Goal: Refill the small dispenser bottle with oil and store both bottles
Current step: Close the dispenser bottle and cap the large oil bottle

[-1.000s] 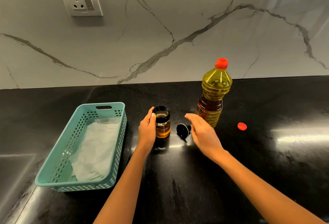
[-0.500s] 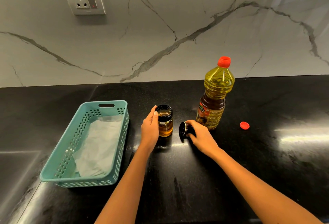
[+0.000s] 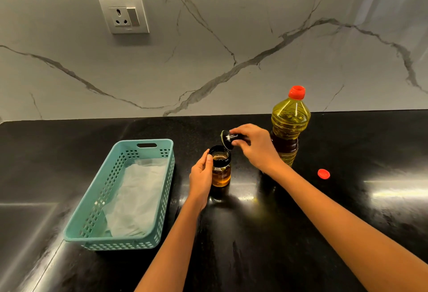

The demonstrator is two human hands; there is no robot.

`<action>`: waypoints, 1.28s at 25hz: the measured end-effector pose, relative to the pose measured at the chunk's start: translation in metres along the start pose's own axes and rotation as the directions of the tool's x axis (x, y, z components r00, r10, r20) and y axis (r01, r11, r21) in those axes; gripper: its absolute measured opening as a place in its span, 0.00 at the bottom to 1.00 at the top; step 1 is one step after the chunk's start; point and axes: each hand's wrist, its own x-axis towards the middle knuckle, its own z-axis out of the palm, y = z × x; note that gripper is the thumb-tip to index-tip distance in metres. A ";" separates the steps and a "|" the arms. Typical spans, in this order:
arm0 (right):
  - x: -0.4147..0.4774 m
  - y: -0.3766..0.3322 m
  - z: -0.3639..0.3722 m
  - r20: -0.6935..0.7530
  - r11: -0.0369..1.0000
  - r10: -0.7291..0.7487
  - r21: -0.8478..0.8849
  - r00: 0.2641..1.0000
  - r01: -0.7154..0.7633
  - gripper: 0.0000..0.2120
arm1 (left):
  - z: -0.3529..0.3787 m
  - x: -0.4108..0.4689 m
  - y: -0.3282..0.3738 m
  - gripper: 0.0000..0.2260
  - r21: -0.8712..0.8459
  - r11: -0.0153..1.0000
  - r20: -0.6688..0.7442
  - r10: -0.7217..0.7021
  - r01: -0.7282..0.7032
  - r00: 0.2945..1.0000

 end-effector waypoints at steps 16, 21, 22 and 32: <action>0.037 -0.034 0.008 0.489 0.963 0.087 -0.266 0.868 0.053 0.19 | -0.007 0.006 -0.014 0.32 0.151 0.981 0.092 0.105 -0.118 0.990; 0.037 -0.034 0.011 0.460 0.968 0.100 -0.250 0.882 0.021 0.18 | -0.006 0.007 -0.018 0.31 0.162 0.977 0.086 0.123 -0.136 0.989; 0.037 -0.034 0.012 0.447 0.969 0.102 -0.246 0.889 0.012 0.18 | -0.006 0.007 -0.020 0.31 0.166 0.977 0.088 0.124 -0.137 0.988; 0.019 -0.034 0.010 0.371 0.979 0.112 -0.202 0.922 -0.038 0.26 | -0.001 -0.003 -0.001 0.37 0.313 0.931 0.067 0.177 -0.189 0.982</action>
